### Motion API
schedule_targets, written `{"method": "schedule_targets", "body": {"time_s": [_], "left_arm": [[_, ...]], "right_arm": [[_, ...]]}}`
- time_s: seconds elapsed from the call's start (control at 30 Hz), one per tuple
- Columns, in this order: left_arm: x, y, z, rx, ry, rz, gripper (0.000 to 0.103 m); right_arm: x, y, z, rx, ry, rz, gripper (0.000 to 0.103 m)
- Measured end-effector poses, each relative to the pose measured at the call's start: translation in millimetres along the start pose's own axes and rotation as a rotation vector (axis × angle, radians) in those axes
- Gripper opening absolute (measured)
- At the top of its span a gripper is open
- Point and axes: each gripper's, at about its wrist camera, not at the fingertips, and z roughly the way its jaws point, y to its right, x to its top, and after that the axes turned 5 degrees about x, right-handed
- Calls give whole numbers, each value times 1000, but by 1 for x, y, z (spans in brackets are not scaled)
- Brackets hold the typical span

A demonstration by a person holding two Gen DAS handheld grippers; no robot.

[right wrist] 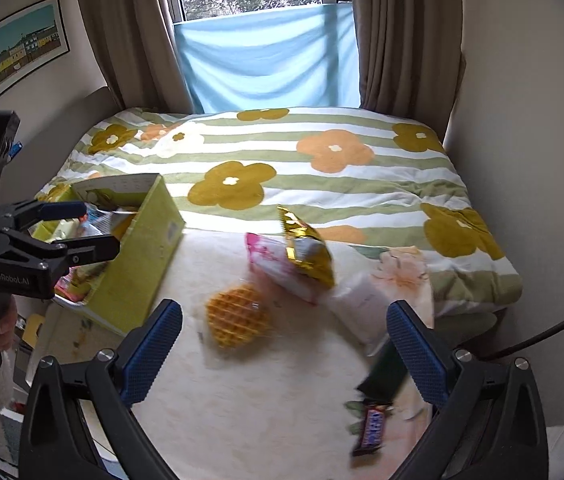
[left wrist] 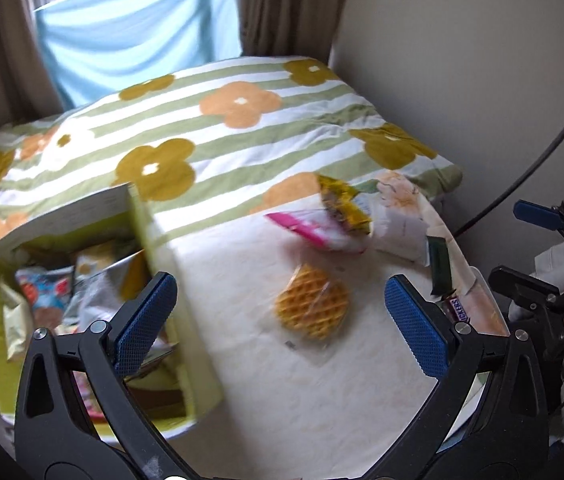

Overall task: Organize snacks
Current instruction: 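Move both tools back over the remaining snacks on the bed, then grasp the gold wafer pack with the left tool while the right grasps a white bag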

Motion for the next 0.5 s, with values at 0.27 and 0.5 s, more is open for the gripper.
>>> {"method": "schedule_targets", "body": {"time_s": [0.27,0.5], "left_arm": [[25,67,61,-12,-28,128,103],[44,90,123,-12,-93,225,103]], "right_arm": [[-12,52,29,32,-54,-78,102],[-20,85,72,47,-116,-108,102]]}}
